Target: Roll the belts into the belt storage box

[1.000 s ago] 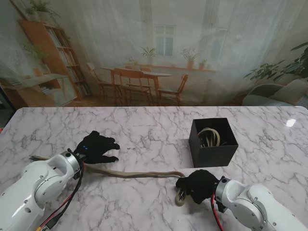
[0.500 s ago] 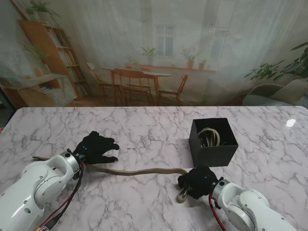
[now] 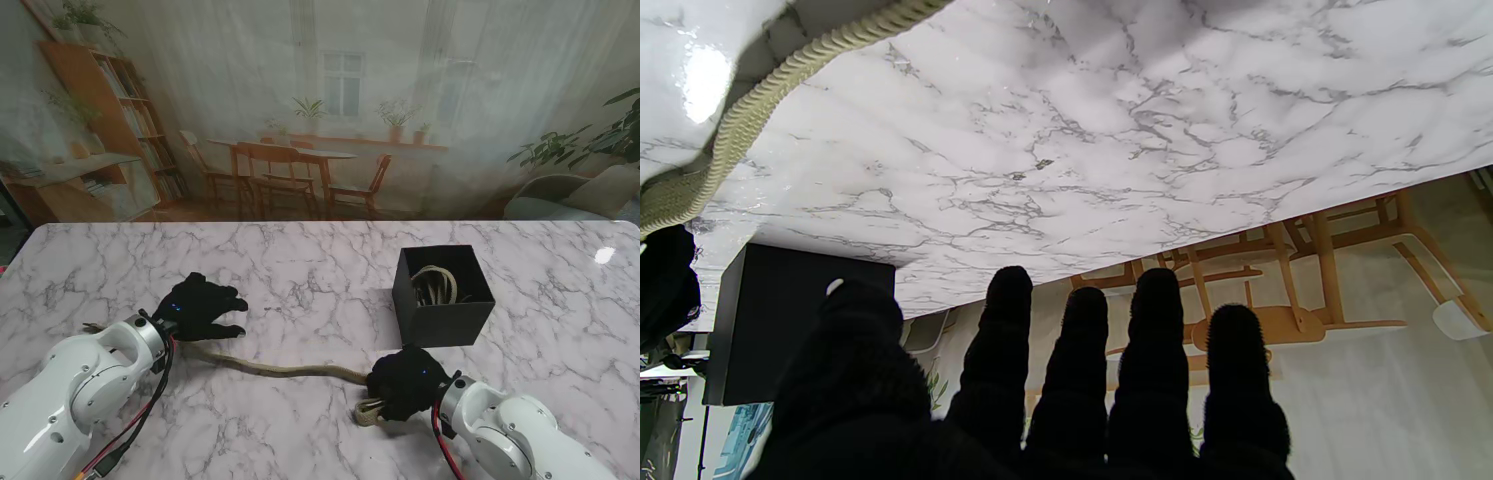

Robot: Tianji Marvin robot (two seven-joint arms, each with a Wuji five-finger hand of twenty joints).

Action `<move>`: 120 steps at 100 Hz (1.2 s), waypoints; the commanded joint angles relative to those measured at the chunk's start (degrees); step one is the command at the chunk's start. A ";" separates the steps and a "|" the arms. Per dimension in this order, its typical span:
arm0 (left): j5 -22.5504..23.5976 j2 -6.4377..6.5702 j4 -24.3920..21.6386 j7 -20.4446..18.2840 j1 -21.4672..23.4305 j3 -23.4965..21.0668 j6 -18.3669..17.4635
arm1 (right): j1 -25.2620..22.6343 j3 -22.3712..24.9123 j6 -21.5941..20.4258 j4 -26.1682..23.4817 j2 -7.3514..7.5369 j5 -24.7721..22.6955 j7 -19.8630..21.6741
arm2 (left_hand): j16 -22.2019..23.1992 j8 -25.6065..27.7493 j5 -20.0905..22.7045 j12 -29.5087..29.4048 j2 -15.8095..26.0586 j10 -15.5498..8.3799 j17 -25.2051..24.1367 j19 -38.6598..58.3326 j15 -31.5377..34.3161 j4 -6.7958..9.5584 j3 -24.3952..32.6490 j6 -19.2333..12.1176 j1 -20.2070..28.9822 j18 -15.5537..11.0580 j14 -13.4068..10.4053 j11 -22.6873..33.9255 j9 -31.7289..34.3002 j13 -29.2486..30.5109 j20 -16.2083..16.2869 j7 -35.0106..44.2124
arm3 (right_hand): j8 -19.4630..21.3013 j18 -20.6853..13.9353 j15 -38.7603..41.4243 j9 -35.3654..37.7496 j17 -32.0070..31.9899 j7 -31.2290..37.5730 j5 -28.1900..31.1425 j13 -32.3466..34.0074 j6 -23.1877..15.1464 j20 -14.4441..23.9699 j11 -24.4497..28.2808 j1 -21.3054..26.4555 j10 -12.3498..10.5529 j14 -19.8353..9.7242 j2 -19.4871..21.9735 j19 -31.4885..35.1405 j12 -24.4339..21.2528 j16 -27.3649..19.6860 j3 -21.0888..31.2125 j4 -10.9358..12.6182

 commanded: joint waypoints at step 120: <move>0.47 -0.05 0.11 -0.20 -0.08 -0.57 -1.03 | 4.59 -5.43 -2.47 8.70 -1.08 0.71 -14.05 | 0.63 0.10 -0.76 0.42 2.84 0.11 -0.72 -1.92 -0.37 -0.42 -1.18 0.88 1.02 2.42 0.45 -0.11 -0.63 0.28 -0.32 -0.22 | -9.32 -1.87 14.91 35.77 10.34 -11.07 -4.85 26.31 -5.34 0.84 19.51 12.36 -3.13 -5.00 14.48 9.51 10.81 7.71 7.87 2.08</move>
